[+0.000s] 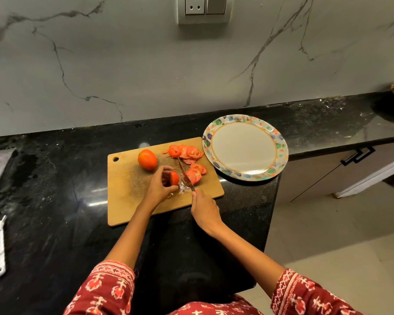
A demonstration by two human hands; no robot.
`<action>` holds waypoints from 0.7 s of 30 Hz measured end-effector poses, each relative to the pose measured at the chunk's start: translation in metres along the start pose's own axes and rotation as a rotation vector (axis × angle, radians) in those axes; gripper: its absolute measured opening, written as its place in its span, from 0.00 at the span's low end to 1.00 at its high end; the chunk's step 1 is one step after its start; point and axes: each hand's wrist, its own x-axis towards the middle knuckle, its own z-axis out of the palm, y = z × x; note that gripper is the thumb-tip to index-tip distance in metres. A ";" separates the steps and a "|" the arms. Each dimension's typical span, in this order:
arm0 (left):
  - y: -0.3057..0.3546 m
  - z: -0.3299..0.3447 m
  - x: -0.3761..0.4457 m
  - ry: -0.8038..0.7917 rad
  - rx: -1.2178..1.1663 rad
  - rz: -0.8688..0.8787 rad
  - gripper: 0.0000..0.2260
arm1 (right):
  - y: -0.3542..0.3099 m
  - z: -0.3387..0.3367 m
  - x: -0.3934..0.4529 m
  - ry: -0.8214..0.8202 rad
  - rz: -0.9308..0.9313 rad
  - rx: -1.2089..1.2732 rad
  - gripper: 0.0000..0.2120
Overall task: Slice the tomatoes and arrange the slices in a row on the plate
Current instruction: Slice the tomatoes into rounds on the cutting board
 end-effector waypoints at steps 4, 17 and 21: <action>-0.002 -0.001 -0.006 0.072 -0.059 0.040 0.21 | -0.007 0.008 -0.011 -0.024 -0.018 -0.050 0.15; -0.009 -0.007 -0.011 0.094 -0.230 0.060 0.20 | -0.022 0.012 -0.016 0.010 -0.064 -0.266 0.14; -0.013 -0.006 -0.013 0.089 -0.202 0.094 0.21 | -0.024 0.010 -0.011 0.016 -0.047 -0.277 0.13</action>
